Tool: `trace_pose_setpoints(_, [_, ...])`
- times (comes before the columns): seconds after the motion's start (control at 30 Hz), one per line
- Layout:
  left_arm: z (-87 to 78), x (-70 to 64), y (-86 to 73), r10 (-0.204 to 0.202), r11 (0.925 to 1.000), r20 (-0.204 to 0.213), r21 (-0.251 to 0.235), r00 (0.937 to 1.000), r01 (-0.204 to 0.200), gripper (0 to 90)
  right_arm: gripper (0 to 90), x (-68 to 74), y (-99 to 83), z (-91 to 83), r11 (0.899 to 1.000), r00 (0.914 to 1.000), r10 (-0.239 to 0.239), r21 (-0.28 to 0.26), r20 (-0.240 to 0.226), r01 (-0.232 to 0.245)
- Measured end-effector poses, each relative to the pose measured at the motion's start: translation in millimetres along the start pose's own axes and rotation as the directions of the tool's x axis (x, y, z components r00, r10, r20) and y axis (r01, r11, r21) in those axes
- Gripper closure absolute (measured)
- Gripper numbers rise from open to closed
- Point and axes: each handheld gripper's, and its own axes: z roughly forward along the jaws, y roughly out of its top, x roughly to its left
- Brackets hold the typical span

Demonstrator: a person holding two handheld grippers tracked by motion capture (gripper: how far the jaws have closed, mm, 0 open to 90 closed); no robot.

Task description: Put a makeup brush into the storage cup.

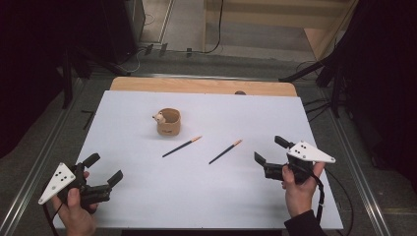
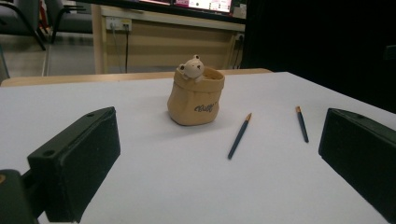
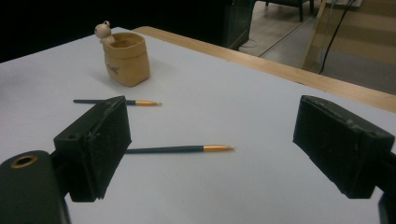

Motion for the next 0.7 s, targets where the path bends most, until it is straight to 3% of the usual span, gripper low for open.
trace_pose_setpoints(0.7, [1.3, 0.4, 0.4, 0.003, 1.0000, 0.006, 0.001, 1.0000, -0.003, 0.0, 12.4, 6.1, 32.3, 39.3, 0.996, 0.9957, -0.066, 0.060, -0.064, 0.070])
